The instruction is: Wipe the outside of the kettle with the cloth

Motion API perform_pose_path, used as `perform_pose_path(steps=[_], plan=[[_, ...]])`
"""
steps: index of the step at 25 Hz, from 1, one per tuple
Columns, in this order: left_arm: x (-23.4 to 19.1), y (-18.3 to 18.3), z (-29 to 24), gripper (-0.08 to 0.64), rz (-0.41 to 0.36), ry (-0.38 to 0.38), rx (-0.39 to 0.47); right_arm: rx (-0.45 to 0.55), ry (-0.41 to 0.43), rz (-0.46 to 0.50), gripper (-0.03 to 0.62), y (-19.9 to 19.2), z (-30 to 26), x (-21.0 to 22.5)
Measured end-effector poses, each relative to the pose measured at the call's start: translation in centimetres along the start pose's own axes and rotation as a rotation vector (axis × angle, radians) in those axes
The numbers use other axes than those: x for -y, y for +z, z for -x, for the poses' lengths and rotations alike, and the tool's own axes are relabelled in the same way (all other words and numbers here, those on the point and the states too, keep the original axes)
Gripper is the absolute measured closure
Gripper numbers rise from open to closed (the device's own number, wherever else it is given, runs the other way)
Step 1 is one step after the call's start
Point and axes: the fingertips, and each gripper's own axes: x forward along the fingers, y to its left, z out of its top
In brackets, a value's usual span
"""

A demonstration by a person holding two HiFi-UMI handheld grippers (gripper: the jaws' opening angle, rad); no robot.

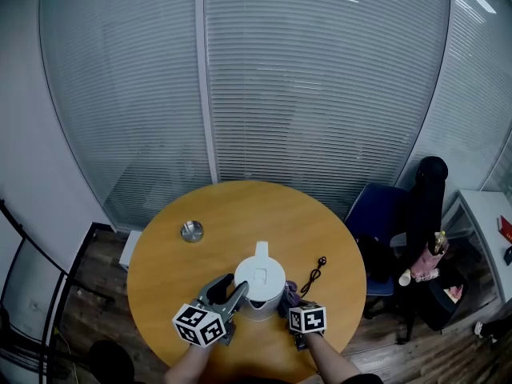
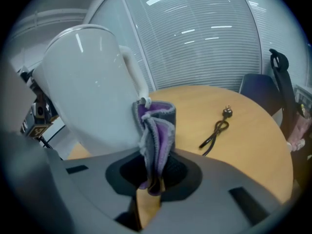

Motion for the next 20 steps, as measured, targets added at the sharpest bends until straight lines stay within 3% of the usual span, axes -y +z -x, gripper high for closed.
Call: perform_pose_path(steps=[8,20], plan=[[0.9,-0.3,1.4,0.380,-0.002,0.011,-0.011,0.103,-0.038,-0.066,0.529,1.5,4.7,-0.5],[3.8,-5.9,7.4,0.412,0.044,0.170,-0.037,0.201,0.109,-0.051,0.529,1.2,13.3,-4.5]])
